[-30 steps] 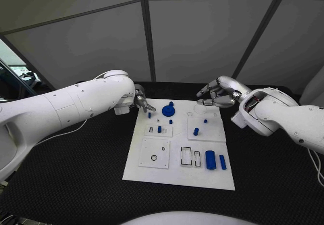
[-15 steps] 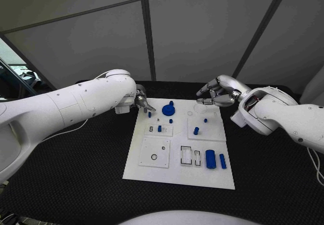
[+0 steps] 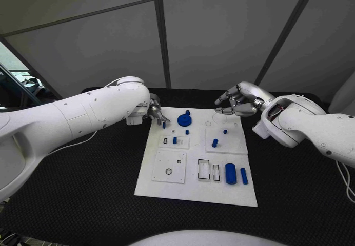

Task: Assemble the parts on the task board

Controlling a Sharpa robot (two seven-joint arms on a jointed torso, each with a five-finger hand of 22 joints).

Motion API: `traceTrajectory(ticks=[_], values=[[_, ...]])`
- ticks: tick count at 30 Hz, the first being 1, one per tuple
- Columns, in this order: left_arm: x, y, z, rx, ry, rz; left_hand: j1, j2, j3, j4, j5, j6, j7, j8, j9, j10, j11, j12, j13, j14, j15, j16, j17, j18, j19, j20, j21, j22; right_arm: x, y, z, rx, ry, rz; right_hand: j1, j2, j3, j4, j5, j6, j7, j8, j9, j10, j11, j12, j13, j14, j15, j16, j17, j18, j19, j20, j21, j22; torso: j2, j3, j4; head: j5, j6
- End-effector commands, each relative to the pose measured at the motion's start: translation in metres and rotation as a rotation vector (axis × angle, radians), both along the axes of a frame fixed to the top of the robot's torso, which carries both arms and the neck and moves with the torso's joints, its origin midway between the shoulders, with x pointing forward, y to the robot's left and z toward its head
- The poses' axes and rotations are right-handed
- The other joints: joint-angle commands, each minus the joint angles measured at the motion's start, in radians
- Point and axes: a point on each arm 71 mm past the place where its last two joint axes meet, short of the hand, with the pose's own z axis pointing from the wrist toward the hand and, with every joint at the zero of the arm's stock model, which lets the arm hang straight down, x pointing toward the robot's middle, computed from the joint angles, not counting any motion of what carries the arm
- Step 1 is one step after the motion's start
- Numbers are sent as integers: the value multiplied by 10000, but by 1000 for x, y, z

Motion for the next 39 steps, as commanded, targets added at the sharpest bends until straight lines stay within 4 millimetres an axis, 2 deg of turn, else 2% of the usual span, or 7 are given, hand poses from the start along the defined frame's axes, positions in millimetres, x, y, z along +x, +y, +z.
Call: traceTrajectory(ticks=[1,13,24,27,29,32,39], values=[[0,-2,0,-39,69,-151,157,37,-14,-46,45,69,-31,44,-21,22,-37,33,-5,1055,13,24,2633,-1669,469,42,27,1771,0,2,2,1,-51,110,-103,9,28,45,63,62,-5,38,-15,25,-12,61,16,644,-70,-40,895,158,42,-41,-34,-1,-2,-2,6,-3,1],[0,-4,-1,-299,45,-154,679,434,200,-254,61,91,-76,18,-58,21,-81,34,-20,1055,-28,24,2633,-1669,469,5,19,1781,1,1,1,3,-60,83,-88,21,44,41,70,73,-8,46,-14,13,-15,50,0,646,-72,-39,899,160,42,-43,-40,-8,2,4,5,2,-13],[-1,-7,-2,-867,312,-199,1691,831,985,-911,91,79,-163,-27,-105,9,-165,-1,-50,1055,-101,24,2633,-1669,469,-65,8,1796,1,0,1,3,-73,32,-57,41,71,30,73,78,-10,51,-15,14,-18,52,1,647,-75,-41,899,160,44,-46,-44,-11,-4,10,-6,-9,-67],[-2,-8,-2,-903,374,-231,1846,913,1293,-1050,-379,98,-175,-28,-110,29,-178,-3,-48,1055,-115,24,2633,-1673,477,-83,17,1815,1,0,1,3,-76,21,-57,41,71,30,73,78,-10,51,-15,14,-18,52,1,647,-75,-41,899,160,44,-46,-44,-11,-4,14,9,-7,-69],[-2,-7,-2,-916,393,-236,1899,969,1499,-1119,-478,154,-192,-3,-96,54,-197,6,-36,1055,-122,24,2633,-1677,486,-88,27,1831,1,0,1,3,-78,19,-57,41,71,30,73,78,-10,51,-15,14,-18,52,1,647,-75,-41,899,160,44,-46,-44,-11,-5,12,6,-7,-70],[-2,-6,-2,-942,363,-195,2004,1011,1861,-1281,-502,178,-202,16,-55,79,-212,-1,-36,1055,-143,24,2633,-1679,492,-106,32,1844,1,0,1,4,-81,17,-44,53,85,27,75,80,-9,53,-15,11,-19,50,-2,642,-77,-54,877,162,42,-47,-50,-19,-8,11,7,-10,-63],[-5,1,1,-1160,28,-74,1929,819,2656,-1559,-511,151,-199,87,97,127,-206,-16,-40,1055,-136,24,2633,-1679,494,-112,22,1857,2,-1,1,-3,-87,0,-44,56,88,29,76,80,-8,54,-16,8,-18,47,-6,642,-77,-54,878,161,45,-47,-48,-15,-11,6,14,-8,-43]])
